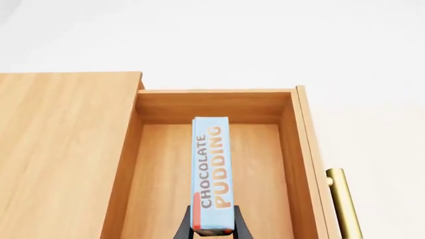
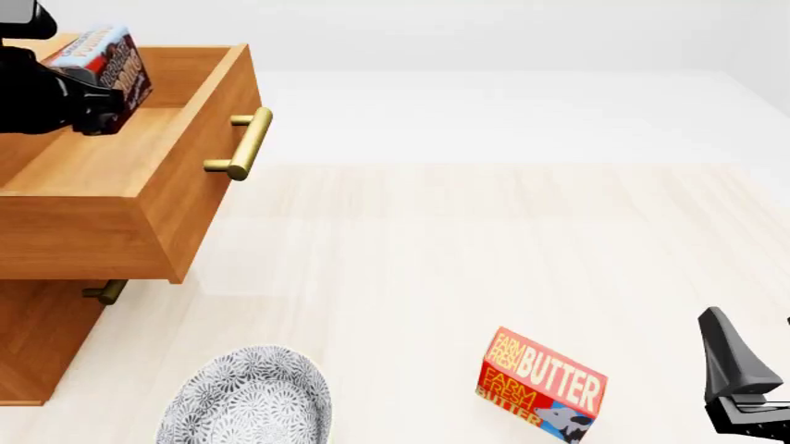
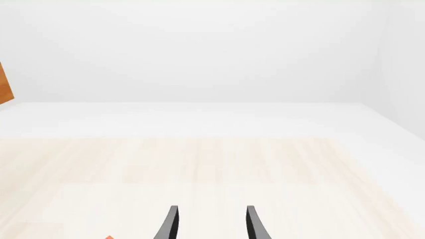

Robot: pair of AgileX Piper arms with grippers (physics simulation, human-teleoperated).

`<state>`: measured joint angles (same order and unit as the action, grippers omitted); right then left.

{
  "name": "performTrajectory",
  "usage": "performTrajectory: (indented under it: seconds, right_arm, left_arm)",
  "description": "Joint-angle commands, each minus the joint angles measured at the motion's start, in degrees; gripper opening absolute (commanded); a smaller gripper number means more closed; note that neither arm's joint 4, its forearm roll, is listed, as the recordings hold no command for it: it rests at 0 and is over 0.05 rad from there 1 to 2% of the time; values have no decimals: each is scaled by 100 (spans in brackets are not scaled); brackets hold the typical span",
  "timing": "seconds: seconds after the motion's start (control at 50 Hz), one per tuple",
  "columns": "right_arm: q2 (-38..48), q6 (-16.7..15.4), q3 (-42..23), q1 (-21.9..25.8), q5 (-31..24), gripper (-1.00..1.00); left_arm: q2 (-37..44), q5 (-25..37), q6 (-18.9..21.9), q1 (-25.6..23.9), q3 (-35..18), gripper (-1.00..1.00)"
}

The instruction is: Put the chocolate pudding in the top drawer of the cabinet and close it.

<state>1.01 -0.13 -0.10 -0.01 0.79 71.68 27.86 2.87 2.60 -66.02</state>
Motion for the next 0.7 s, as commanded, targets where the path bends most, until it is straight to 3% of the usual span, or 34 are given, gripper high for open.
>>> performTrajectory:
  seconds: [0.02, 0.7]
  right_arm:
    - [0, 0, 0, 0, 0, 100]
    - [0, 0, 0, 0, 0, 100]
  left_arm:
    - [112, -14, 141, 146, -56, -100]
    - [402, -329, 210, 380, 186, -100]
